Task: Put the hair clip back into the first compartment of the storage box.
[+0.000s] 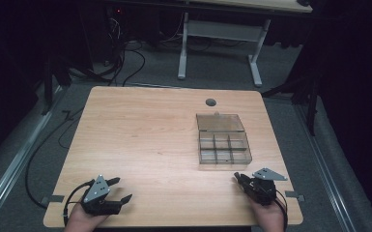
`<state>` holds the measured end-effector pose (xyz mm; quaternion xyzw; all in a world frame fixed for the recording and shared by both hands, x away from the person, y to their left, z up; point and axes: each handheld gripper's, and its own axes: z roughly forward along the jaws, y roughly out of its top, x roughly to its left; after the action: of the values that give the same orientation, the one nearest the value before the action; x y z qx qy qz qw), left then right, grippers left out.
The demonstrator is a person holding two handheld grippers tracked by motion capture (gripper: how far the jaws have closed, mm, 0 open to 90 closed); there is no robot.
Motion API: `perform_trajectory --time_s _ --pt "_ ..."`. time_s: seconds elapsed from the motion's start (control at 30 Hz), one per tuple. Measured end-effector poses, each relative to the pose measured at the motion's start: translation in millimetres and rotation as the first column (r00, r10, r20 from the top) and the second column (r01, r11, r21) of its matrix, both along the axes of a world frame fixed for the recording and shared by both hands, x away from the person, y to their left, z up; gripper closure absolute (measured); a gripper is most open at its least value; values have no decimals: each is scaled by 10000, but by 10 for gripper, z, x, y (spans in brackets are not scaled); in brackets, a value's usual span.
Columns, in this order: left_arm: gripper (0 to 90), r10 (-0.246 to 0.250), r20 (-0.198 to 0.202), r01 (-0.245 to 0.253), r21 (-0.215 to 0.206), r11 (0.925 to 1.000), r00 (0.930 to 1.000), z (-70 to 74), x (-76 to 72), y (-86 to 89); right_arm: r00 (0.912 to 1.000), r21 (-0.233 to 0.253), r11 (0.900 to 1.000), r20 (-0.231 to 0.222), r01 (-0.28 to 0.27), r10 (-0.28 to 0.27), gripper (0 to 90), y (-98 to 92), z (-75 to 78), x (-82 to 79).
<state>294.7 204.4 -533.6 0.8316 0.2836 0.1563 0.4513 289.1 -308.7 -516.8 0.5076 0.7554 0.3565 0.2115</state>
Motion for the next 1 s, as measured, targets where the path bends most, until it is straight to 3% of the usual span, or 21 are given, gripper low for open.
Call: perform_trajectory --time_s 0.4,0.8,1.0 --pt "246 -19 -22 19 24 10000 10000 0 2 -1 9935 -110 9935 -174 -1130 1128 789 336 -29 54" --pt "247 -40 -36 40 33 10000 10000 0 3 -3 9819 -225 9821 -345 -1872 1864 789 564 -50 73" --pt "247 -54 -43 55 32 10000 10000 -1 4 -3 9803 -207 9806 -378 -1947 1938 789 584 -63 79"
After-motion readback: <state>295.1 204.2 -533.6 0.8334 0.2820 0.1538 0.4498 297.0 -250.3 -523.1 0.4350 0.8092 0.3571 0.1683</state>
